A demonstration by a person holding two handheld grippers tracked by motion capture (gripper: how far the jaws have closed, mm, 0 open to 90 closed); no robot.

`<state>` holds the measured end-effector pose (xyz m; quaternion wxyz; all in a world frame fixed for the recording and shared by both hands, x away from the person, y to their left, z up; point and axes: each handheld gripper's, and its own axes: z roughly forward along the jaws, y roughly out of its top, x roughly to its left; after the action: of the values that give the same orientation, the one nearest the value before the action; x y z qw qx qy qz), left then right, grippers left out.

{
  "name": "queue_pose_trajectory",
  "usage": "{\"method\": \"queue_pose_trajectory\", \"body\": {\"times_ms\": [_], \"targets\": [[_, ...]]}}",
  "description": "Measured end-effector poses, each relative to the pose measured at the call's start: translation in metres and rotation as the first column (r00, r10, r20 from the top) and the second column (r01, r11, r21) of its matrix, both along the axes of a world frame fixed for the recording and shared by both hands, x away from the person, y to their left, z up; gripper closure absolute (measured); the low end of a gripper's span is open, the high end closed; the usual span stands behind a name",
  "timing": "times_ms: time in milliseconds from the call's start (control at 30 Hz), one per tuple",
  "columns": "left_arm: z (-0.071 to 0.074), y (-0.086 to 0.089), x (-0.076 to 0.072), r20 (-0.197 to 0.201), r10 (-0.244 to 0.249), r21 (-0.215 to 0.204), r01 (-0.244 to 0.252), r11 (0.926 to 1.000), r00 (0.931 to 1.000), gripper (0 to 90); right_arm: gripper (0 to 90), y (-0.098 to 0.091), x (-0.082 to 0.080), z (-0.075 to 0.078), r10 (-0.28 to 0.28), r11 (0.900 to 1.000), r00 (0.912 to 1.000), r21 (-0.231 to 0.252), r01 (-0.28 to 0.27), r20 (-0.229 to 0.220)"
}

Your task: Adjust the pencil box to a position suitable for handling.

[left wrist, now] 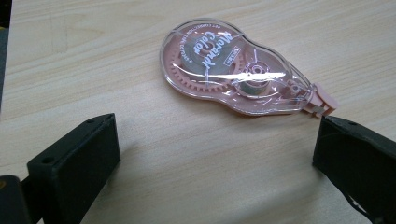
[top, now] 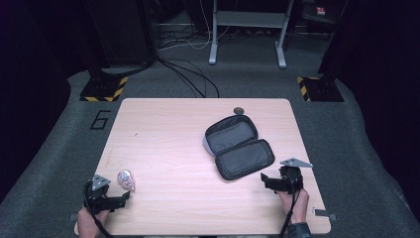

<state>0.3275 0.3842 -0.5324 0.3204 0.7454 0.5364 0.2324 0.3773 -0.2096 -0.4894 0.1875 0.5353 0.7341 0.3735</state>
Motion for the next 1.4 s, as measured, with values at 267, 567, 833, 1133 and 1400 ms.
{"method": "queue_pose_trajectory", "body": {"times_ms": [267,567,833,1133,1400], "targets": [[0.0,0.0,0.0,0.002,-0.001,0.0,0.001,1.0,1.0,0.3,12.7,0.041,0.021,0.017,0.106,0.994,0.9941,0.024,-0.106,0.022],[0.0,0.0,0.0,0.0,-0.001,0.002,0.001,1.0,1.0,0.3,19.0,0.1,0.049,0.029,0.226,0.9738,0.9736,0.014,-0.227,0.031],[0.0,0.0,0.0,-0.002,0.0,0.0,0.0,1.0,1.0,0.4,46.7,0.157,0.079,0.031,0.308,0.9507,0.9512,-0.039,-0.308,0.012],[0.0,0.0,0.0,-0.001,0.0,0.002,0.0,1.0,1.0,0.3,70.4,0.194,0.113,0.017,0.294,0.9505,0.9548,-0.091,-0.297,-0.042],[0.0,0.0,0.0,-0.003,-0.001,0.003,0.001,1.0,1.0,0.4,87.6,0.192,0.105,0.012,0.313,0.9426,0.9473,-0.099,-0.319,-0.069]]}}
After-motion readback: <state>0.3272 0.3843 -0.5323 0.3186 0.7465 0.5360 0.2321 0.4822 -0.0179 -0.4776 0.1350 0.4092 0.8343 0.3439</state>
